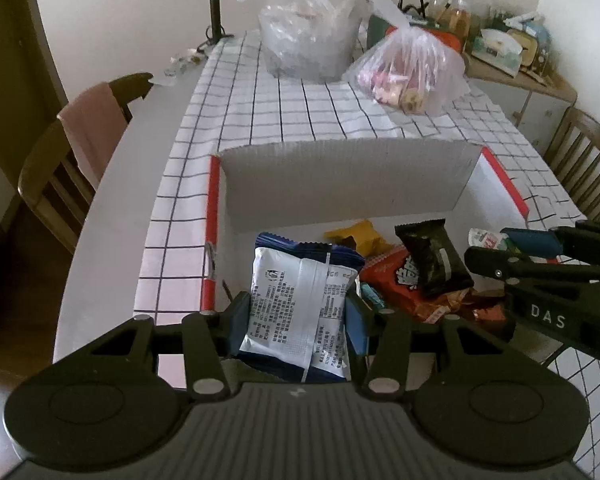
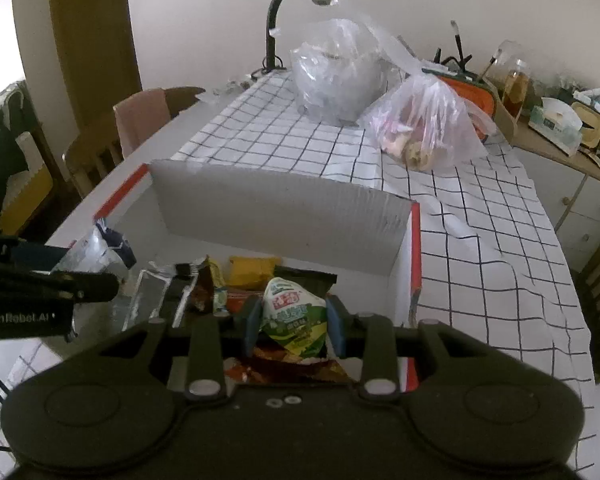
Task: Organize snacks
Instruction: 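Carry the white packet and green candy with both grippers over the box, then open both grippers to drop the packet and candy into the box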
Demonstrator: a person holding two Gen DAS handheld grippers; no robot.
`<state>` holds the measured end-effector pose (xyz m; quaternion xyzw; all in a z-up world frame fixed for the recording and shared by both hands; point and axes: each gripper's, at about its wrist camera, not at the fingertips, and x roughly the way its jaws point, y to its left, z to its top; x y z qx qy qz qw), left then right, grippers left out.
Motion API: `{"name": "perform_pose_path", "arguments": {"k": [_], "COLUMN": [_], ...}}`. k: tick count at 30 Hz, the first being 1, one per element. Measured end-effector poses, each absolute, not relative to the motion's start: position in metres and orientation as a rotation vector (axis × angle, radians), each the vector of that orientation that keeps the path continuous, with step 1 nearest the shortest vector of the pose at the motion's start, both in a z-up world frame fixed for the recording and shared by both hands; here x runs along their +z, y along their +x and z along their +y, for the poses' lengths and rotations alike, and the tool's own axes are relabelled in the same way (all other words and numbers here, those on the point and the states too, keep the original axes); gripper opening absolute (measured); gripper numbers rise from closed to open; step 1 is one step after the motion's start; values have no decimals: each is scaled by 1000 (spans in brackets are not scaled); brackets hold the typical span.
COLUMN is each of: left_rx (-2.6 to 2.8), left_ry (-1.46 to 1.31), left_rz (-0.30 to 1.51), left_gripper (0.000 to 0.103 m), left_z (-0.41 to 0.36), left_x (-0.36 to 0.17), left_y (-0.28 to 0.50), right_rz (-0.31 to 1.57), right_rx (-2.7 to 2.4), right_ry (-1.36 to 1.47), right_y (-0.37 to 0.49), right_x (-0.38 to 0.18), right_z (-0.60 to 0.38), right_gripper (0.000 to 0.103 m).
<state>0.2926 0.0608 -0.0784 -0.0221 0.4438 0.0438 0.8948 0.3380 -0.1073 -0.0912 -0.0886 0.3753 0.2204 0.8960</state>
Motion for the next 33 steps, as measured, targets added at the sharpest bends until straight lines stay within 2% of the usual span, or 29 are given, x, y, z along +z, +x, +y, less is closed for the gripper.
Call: {"name": "perform_pose_path", "arguments": {"k": [15,20,23,27,29,31,33], "left_rx": [99,95,90,82,79,75,73], "left_ry": [-23,-25,-30,-38,-40,-45,-48], "left_rz": [994,981,968,945,927,910,901], "left_gripper": [49,51,58,59,65,68,68], "left_z": [58,56,56,56,56,57,57], "left_x": [-103,-99,-95,-87,-83,-78,-74], "left_y": [303,299,294,286,280,274,269], "right_rz": [854,846,833,812,797,772,758], "right_rx": [466,469,473,484,489,487,486], "right_ry": [-186,-174,-163,-145,-141,-133,-124], "right_y": [354,350,346,338,333,326,321], "right_x": [-116,-113,-108,-100,-95,-89,-84], "right_z": [-103,-105,-107,-111,-113,-117,-121], "right_gripper": [34,39,43,52,58,69,72]}}
